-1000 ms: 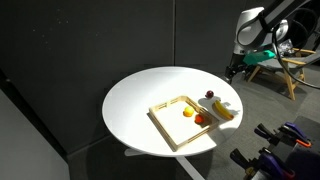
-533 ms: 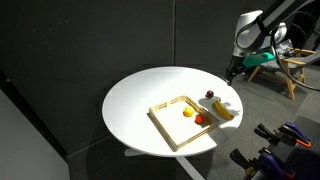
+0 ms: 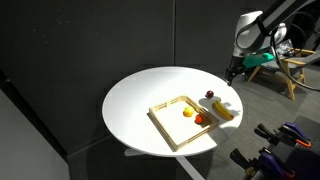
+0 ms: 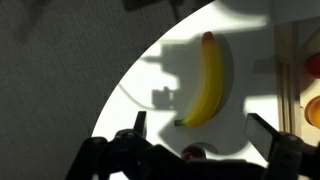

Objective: Put the banana on the tray

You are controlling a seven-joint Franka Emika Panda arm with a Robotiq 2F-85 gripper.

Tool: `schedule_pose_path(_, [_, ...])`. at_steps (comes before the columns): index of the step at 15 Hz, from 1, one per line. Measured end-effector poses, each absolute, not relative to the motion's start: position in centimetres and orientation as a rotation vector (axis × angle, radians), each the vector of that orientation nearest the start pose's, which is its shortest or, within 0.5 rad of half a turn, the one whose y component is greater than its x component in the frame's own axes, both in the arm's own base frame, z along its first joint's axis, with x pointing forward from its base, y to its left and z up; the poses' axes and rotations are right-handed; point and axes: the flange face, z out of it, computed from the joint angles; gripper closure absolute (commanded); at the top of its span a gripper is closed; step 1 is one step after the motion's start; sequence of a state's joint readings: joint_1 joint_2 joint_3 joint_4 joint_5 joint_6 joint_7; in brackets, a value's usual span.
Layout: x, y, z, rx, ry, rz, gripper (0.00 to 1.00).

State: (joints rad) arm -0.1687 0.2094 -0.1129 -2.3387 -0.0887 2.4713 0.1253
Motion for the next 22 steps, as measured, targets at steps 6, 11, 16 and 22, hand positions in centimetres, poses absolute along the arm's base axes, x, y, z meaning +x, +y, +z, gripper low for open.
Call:
schedule_pose_path(6, [49.1, -14.3, 22.4, -3.168, 0.528, 0.102, 0.00])
schedule_pose_path(11, [49.4, -14.4, 20.5, -3.173, 0.523, 0.060, 0.00])
schedule_pose_path(16, [49.5, -14.3, 18.2, -3.179, 0.526, 0.024, 0.00])
schedule_pose_path(22, [50.1, -13.4, 15.4, -3.169, 0.541, 0.057, 0.00])
